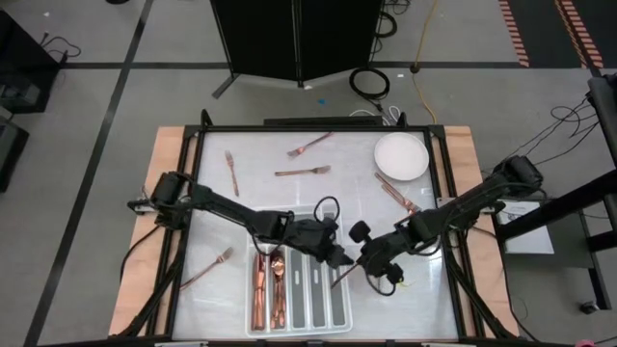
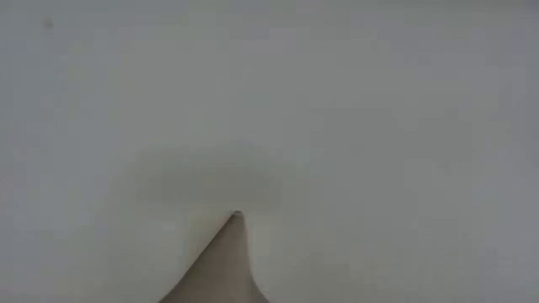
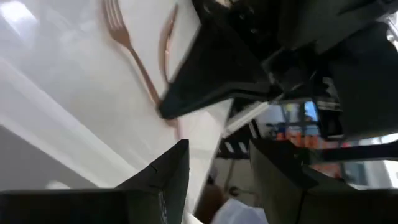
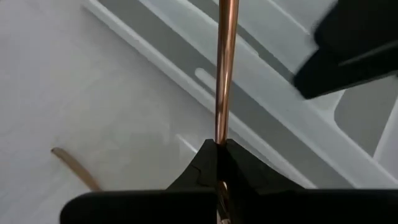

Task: Sort silverware
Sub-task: Put the spoon into the silverware tray, then put the fork into the silverware tray

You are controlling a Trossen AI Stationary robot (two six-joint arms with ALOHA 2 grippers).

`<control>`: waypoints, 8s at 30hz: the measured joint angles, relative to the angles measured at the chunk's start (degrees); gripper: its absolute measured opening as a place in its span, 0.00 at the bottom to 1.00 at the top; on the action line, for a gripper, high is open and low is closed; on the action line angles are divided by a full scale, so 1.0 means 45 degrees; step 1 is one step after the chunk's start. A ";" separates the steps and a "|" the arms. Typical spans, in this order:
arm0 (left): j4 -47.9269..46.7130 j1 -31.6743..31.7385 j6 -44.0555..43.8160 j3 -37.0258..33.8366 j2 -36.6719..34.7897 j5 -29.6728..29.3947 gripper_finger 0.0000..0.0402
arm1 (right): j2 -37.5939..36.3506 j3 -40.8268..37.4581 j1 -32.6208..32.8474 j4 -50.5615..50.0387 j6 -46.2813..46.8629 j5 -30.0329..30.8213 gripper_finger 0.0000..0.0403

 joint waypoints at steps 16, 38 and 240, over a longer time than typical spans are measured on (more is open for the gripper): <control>-0.0400 -0.0336 -0.0039 -0.0012 0.0785 0.0928 0.41 | 0.1362 0.1318 -0.0225 -0.0164 -0.0854 0.0034 0.00; -0.0673 -0.0345 0.1099 -0.0012 0.0799 0.0755 0.03 | 0.1332 0.1313 -0.0311 0.0394 -0.0969 0.0013 0.07; -0.8073 -0.3487 0.9176 -0.7439 -1.3623 -0.9576 0.45 | -0.0276 -0.1052 -0.3342 0.8694 0.2110 0.1782 0.35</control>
